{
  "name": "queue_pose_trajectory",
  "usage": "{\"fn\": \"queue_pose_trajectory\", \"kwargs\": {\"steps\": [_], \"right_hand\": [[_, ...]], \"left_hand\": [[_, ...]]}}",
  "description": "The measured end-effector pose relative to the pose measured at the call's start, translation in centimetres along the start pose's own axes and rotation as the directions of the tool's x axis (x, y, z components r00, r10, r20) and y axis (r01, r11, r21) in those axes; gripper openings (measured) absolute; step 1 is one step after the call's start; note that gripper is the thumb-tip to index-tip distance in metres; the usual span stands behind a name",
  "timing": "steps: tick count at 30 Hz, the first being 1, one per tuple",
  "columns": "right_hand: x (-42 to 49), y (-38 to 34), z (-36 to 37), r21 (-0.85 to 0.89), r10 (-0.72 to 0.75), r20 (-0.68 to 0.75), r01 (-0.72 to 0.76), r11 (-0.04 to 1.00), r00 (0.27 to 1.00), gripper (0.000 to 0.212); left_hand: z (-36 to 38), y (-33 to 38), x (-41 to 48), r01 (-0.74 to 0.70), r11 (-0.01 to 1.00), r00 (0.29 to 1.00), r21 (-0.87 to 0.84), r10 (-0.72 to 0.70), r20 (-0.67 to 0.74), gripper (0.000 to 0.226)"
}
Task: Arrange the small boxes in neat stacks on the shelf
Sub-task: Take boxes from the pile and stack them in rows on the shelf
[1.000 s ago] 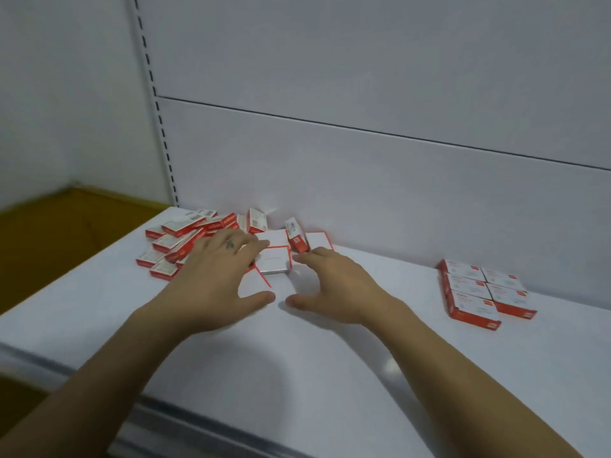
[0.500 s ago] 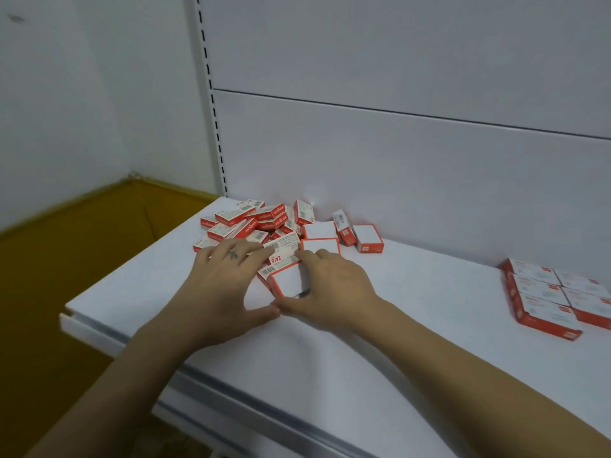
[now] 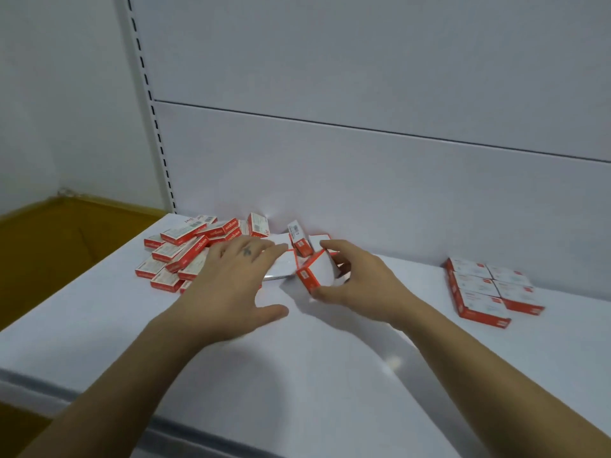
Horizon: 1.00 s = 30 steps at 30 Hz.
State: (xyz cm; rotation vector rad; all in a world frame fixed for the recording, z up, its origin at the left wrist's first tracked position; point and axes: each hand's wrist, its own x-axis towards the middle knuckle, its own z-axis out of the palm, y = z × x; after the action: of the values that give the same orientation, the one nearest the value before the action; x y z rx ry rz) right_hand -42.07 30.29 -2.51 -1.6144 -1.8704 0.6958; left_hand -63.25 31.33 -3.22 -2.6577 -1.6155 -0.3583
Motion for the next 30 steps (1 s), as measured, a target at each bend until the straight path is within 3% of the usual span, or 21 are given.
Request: {"fn": "queue_pose_trajectory", "kwargs": {"steps": [7, 12, 15, 20, 25, 30], "right_hand": [[-2.2, 3.5, -4.8, 0.251, 0.134, -0.134, -0.097, 0.963, 0.982, 0.063], [-3.6, 6.5, -5.8, 0.533, 0.179, -0.114, -0.092, 0.841, 0.977, 0.054], [-4.0, 7.1, -6.3, 0.617, 0.141, -0.068, -0.069, 0.784, 0.988, 0.033], [-3.7, 6.9, -5.6, 0.795, 0.147, 0.006, -0.094, 0.599, 0.989, 0.032], [-3.4, 6.8, -4.3, 0.746, 0.156, 0.015, -0.115, 0.656, 0.988, 0.035], [-3.6, 6.6, -4.9, 0.775, 0.187, -0.038, -0.09, 0.626, 0.982, 0.038]], "left_hand": [[1.3, 5.7, 5.4, -0.268, 0.952, 0.958, -0.149, 0.248, -0.144, 0.082], [3.4, 9.9, 8.7, -0.364, 0.887, 0.926, -0.286, 0.313, -0.209, 0.07], [4.9, 11.2, 9.5, -0.326, 0.819, 0.944, -0.472, 0.253, -0.214, 0.054], [5.3, 10.1, 8.5, -0.241, 0.738, 0.97, -0.63, 0.166, -0.177, 0.044], [5.4, 8.9, 7.6, -0.114, 0.648, 0.993, -0.754, 0.073, -0.087, 0.047], [4.9, 9.2, 7.5, -0.081, 0.566, 0.997, -0.821, 0.032, -0.076, 0.045]]}}
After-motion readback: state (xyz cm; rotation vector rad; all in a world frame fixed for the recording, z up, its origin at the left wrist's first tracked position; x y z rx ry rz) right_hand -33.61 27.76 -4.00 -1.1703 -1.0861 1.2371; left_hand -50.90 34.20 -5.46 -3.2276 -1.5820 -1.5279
